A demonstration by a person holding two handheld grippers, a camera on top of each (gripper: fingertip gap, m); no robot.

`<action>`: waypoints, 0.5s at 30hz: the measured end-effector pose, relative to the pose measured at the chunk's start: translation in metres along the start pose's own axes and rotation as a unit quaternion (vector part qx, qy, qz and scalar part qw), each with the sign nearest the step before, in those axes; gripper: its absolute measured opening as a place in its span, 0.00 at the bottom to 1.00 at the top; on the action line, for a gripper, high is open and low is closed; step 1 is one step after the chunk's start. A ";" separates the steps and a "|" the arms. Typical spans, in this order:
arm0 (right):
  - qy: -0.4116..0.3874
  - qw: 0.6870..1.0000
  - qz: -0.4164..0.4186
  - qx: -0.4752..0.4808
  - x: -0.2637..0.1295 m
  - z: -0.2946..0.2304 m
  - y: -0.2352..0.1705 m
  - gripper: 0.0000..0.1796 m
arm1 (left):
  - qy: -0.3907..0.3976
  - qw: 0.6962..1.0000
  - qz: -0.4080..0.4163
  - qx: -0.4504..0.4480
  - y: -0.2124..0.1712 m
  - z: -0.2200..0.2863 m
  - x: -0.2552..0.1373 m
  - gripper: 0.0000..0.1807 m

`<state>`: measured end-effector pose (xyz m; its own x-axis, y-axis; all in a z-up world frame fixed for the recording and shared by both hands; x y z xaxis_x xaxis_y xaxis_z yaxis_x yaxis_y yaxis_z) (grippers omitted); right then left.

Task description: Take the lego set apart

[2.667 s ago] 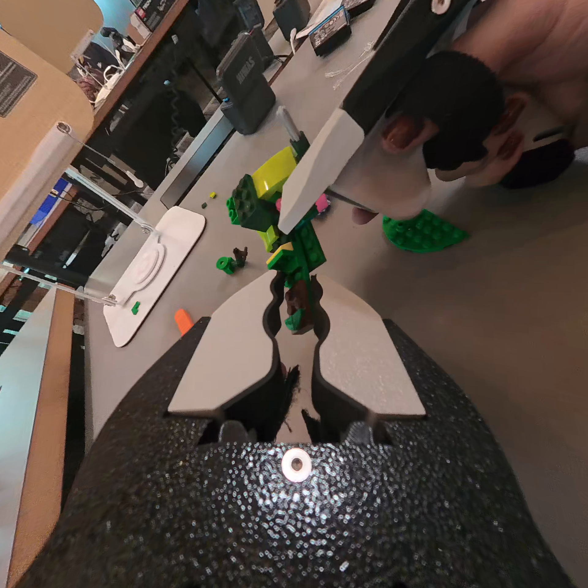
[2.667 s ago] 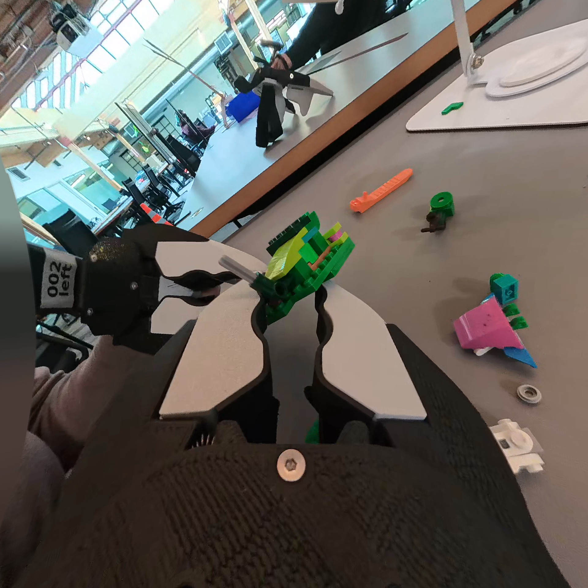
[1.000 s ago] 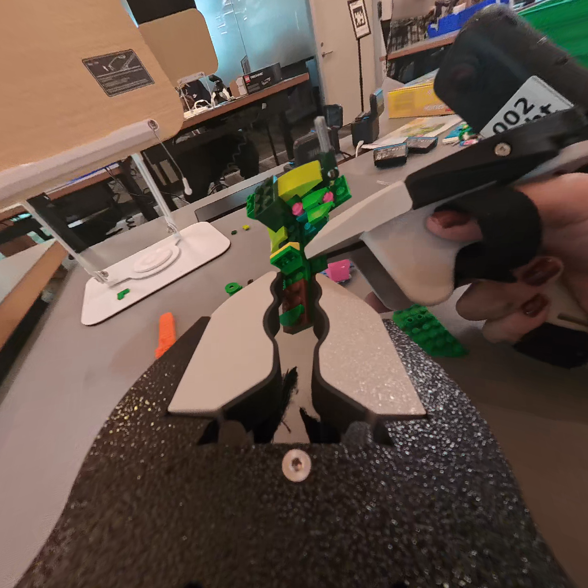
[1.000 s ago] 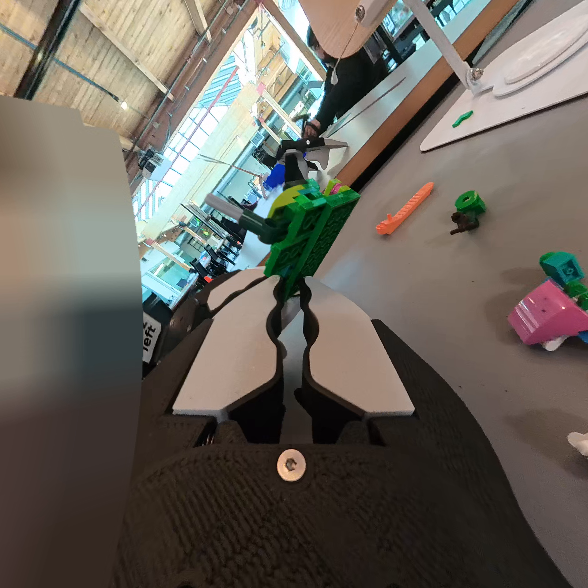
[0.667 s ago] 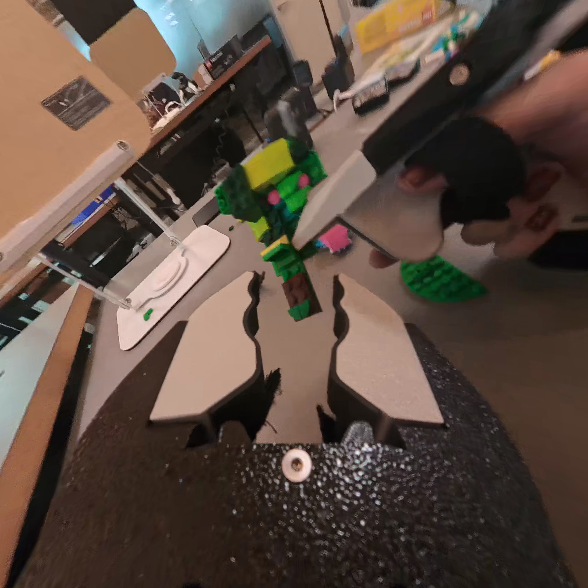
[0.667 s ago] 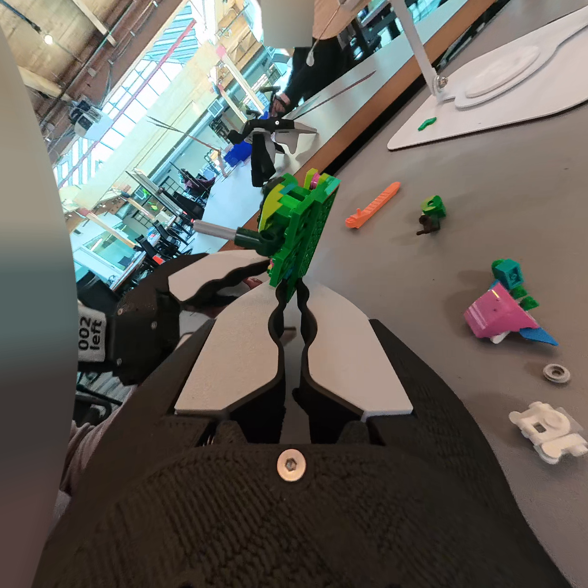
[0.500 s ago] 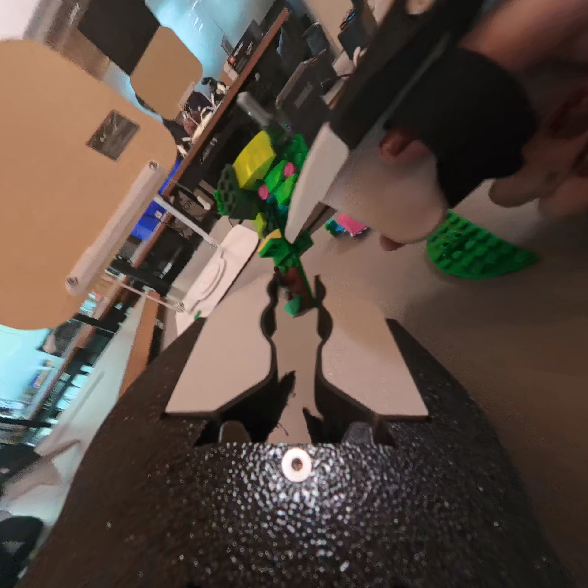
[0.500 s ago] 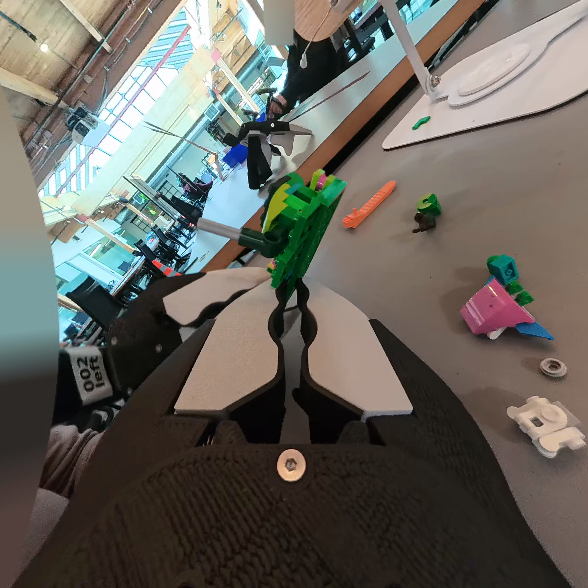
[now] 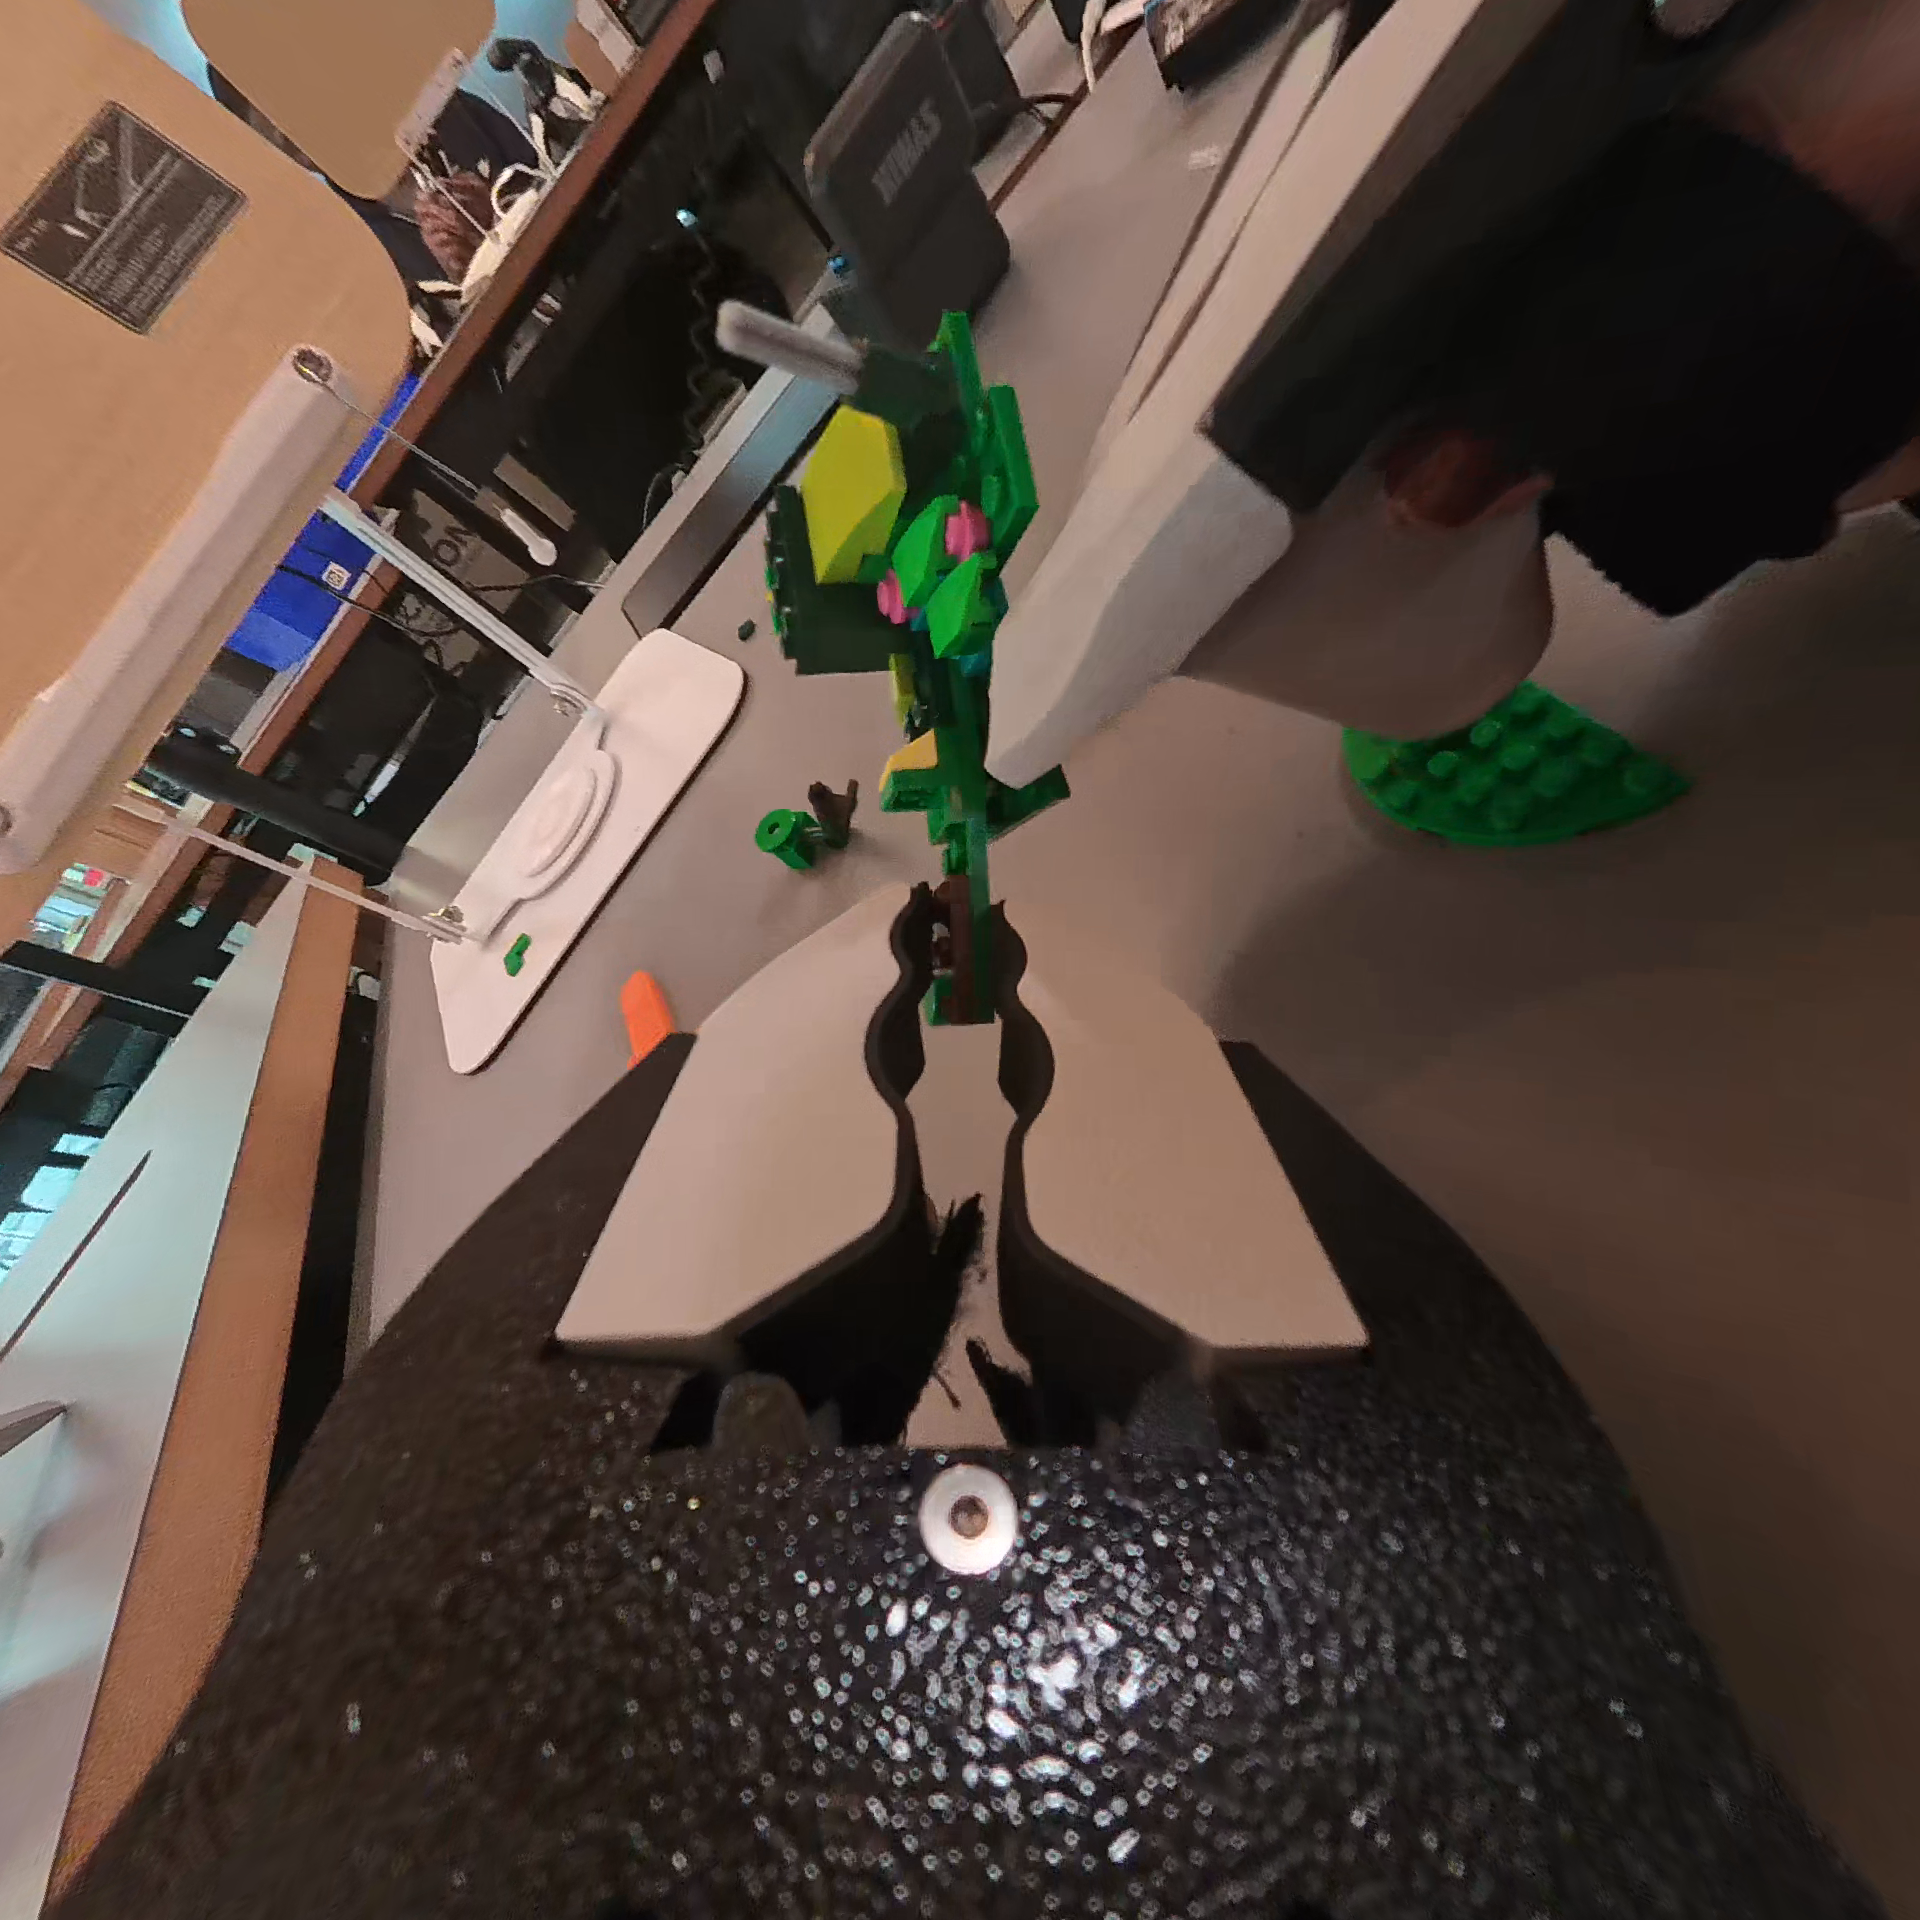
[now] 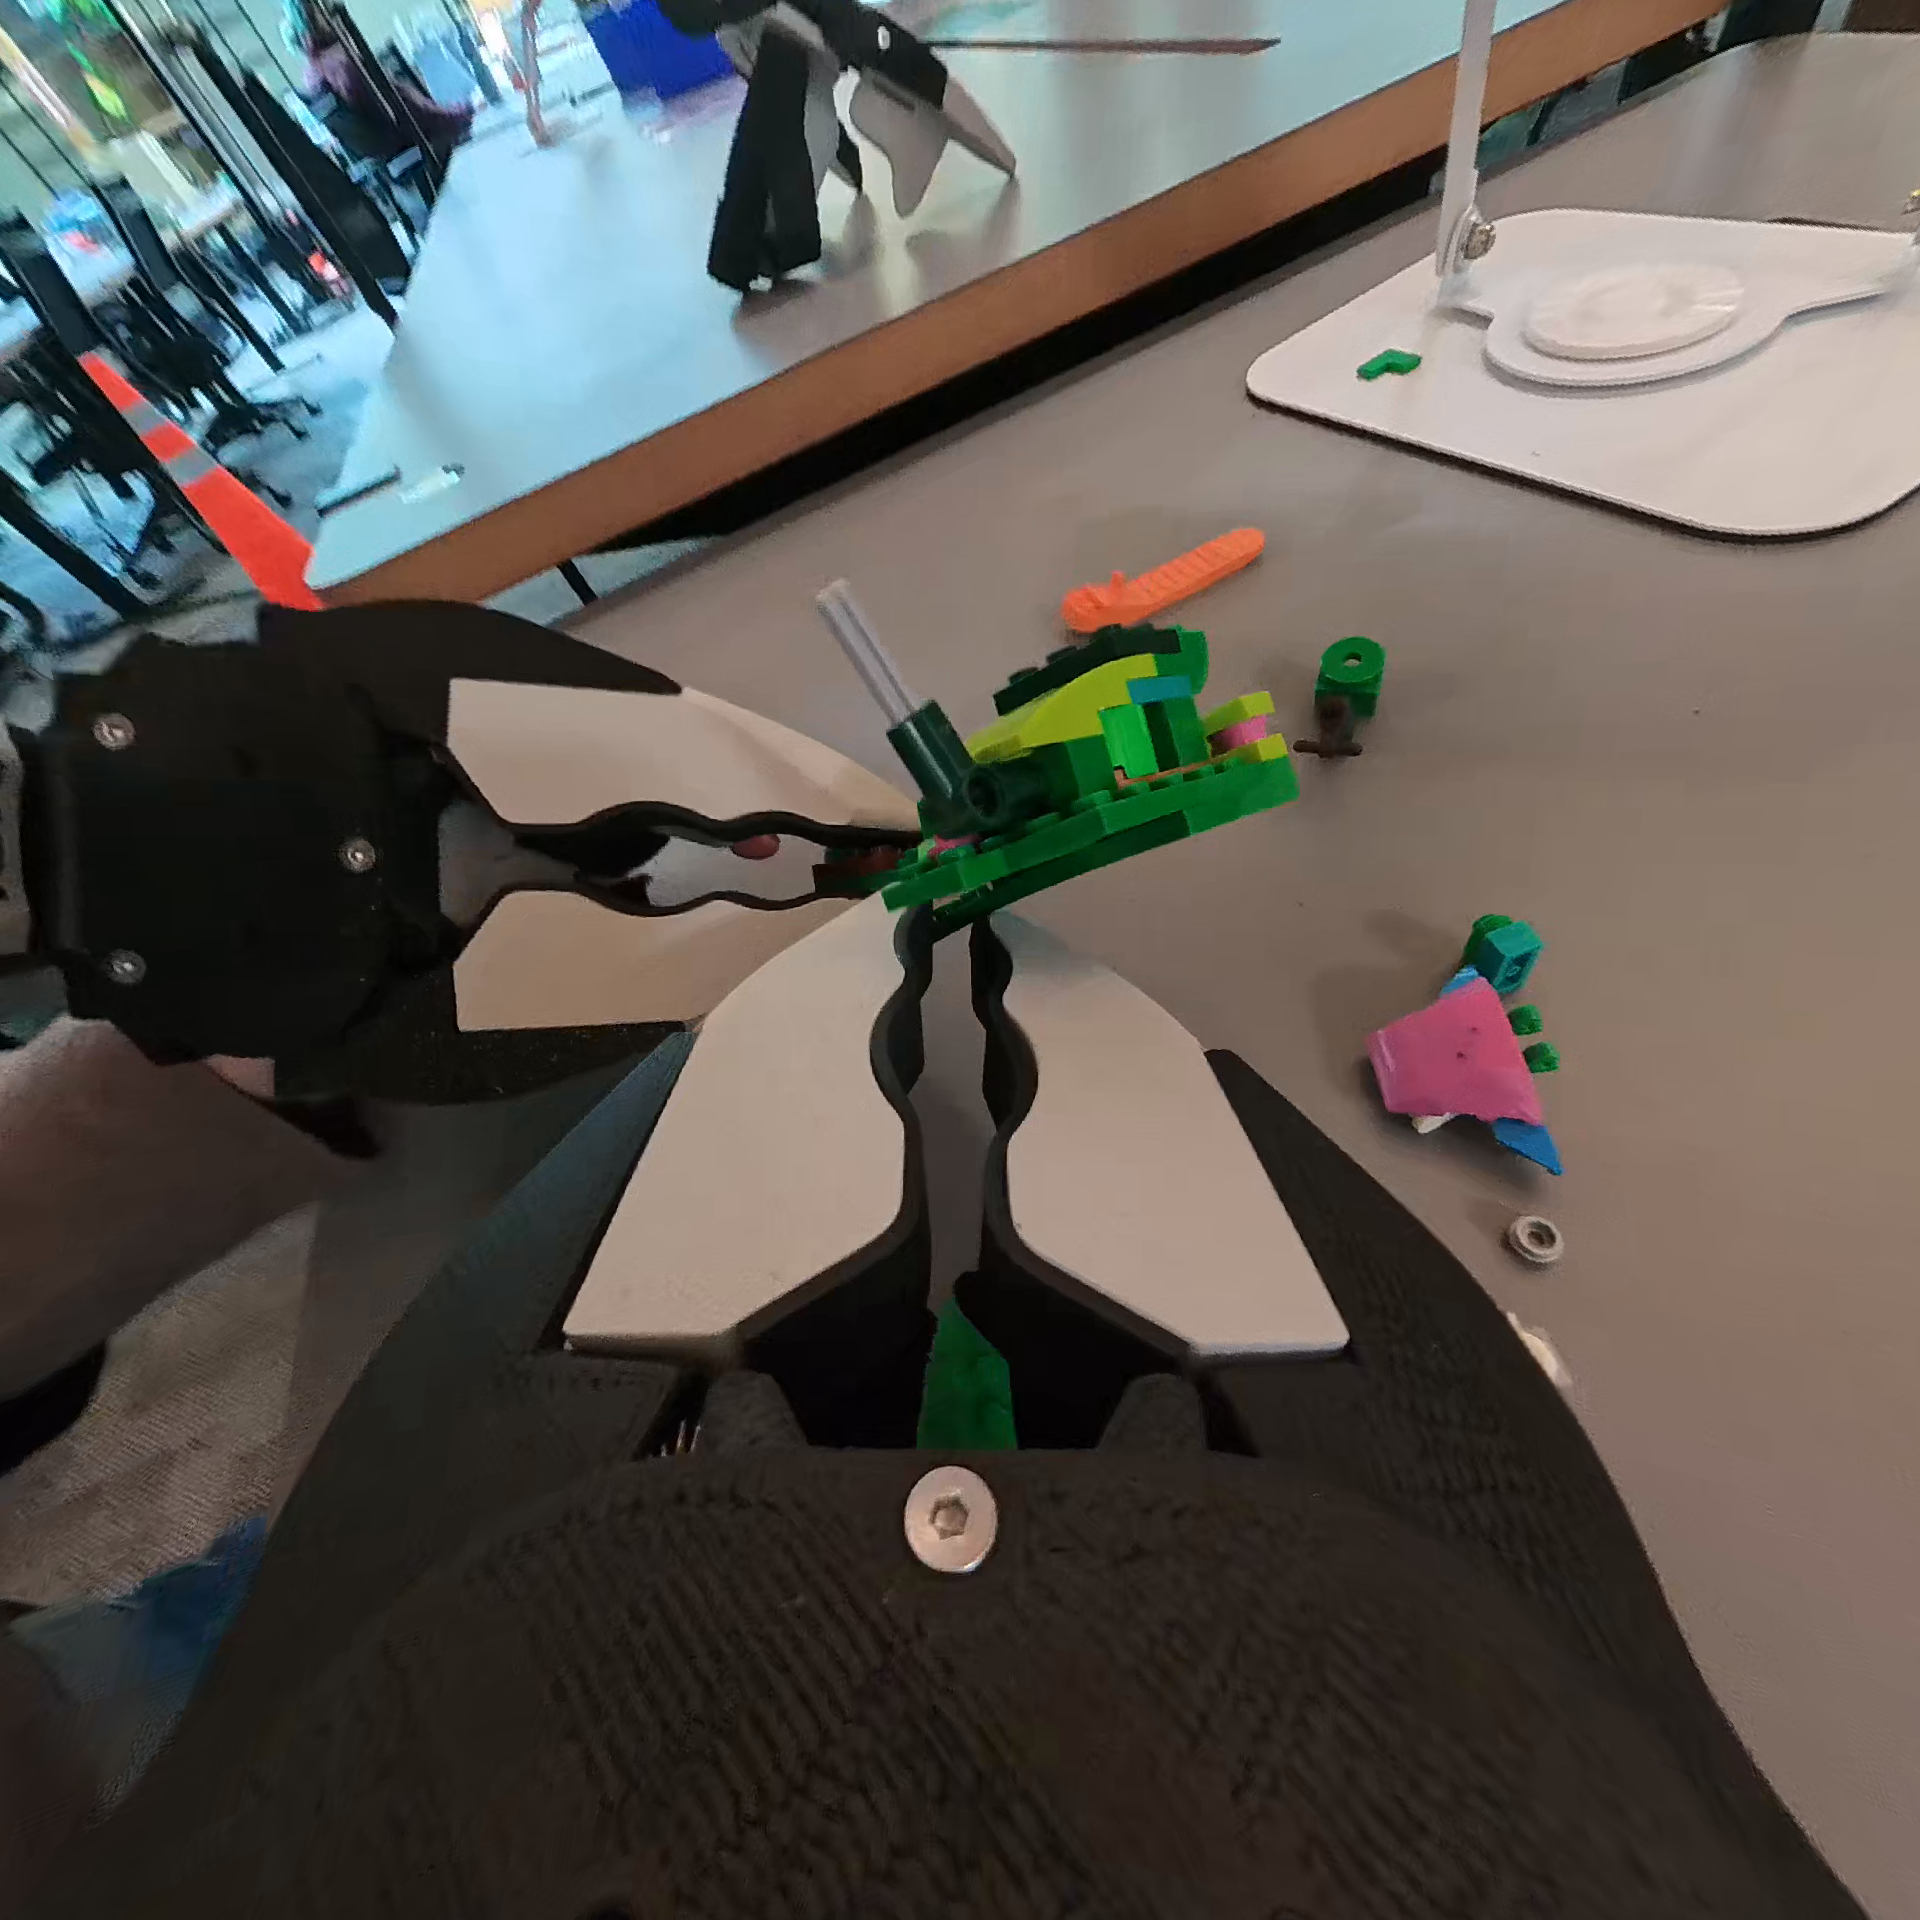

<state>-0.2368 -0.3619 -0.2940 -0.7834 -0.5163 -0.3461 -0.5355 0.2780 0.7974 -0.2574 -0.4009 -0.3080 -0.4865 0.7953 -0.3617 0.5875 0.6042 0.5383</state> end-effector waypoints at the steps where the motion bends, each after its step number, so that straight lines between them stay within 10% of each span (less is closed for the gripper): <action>1: -0.007 1.000 -0.006 -0.011 0.000 0.001 -0.001 0.03 | -0.002 1.000 -0.003 0.000 -0.001 0.001 0.001 0.05; 4: -0.112 0.989 -0.033 -0.088 -0.005 0.027 -0.007 0.01 | 0.030 0.999 -0.026 0.000 -0.013 -0.014 -0.004 0.04; 15: -0.063 0.997 -0.033 -0.019 -0.003 0.022 -0.010 0.02 | -0.015 0.982 -0.177 -0.068 -0.060 -0.012 -0.002 0.04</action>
<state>-0.2357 -0.3450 -0.3118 -0.7813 -0.4258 -0.4564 -0.5771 0.2140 0.7881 -0.2994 -0.4396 -0.3309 -0.6251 0.5382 -0.5654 0.2911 0.8328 0.4709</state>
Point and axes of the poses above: each gripper's, where its closed fingertips meet, x out along the fingers, y out of its top, z = x × y across the jaws, the point moved 2 cm from there along -x, back along the fingers, and after that the axes turned 15 degrees about x, right-handed, at the moved point
